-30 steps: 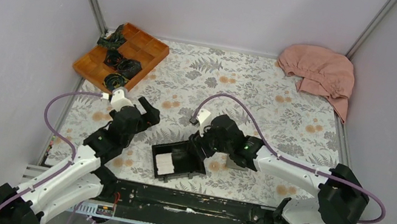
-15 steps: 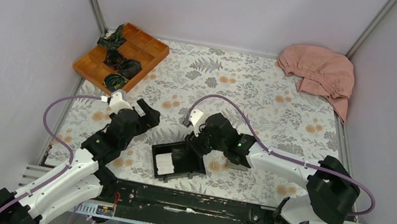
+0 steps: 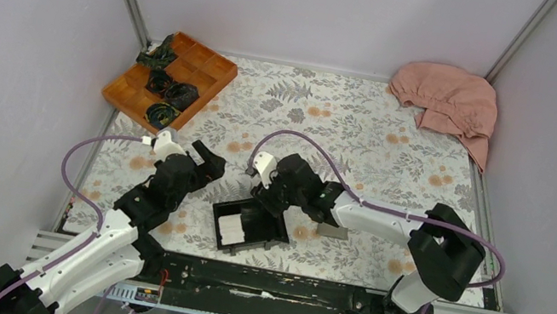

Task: Put the credit cards into the card holder
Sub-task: Move the storage box to the center of the board.

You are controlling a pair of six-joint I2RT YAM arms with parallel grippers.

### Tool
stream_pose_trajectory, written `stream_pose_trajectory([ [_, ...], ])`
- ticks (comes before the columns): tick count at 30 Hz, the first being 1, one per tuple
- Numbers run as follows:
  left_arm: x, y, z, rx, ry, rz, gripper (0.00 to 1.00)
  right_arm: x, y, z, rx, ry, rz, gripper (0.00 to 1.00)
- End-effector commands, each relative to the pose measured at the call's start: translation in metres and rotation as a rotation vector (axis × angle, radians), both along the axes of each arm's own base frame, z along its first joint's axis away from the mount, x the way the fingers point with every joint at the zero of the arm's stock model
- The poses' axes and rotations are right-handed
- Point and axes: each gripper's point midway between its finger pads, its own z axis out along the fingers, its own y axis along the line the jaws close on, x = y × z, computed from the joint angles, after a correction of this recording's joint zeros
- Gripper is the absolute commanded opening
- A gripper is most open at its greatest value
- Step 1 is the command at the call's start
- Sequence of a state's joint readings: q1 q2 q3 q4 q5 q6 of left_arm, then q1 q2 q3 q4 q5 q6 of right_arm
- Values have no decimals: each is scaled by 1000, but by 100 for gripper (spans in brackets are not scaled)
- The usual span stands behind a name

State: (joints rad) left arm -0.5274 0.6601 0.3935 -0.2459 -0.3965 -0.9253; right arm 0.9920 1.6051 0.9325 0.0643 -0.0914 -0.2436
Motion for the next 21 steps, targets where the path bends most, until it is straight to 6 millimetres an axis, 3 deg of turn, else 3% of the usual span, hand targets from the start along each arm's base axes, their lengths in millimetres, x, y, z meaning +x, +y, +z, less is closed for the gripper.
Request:
stream_pose_trajectory([
  [1, -2, -5, 0, -26, -1, -15, 100, 7, 17, 15, 35, -42, 36, 60],
  [12, -3, -5, -7, -28, 13, -11, 100, 4, 26, -6, -4, -3, 86, 56],
  [18, -4, -3, -8, -24, 13, -5, 100, 5, 23, -8, -8, -6, 81, 44],
  [21, -4, -1, -9, -22, 13, 1, 100, 6, 20, -5, 0, -20, 65, 34],
])
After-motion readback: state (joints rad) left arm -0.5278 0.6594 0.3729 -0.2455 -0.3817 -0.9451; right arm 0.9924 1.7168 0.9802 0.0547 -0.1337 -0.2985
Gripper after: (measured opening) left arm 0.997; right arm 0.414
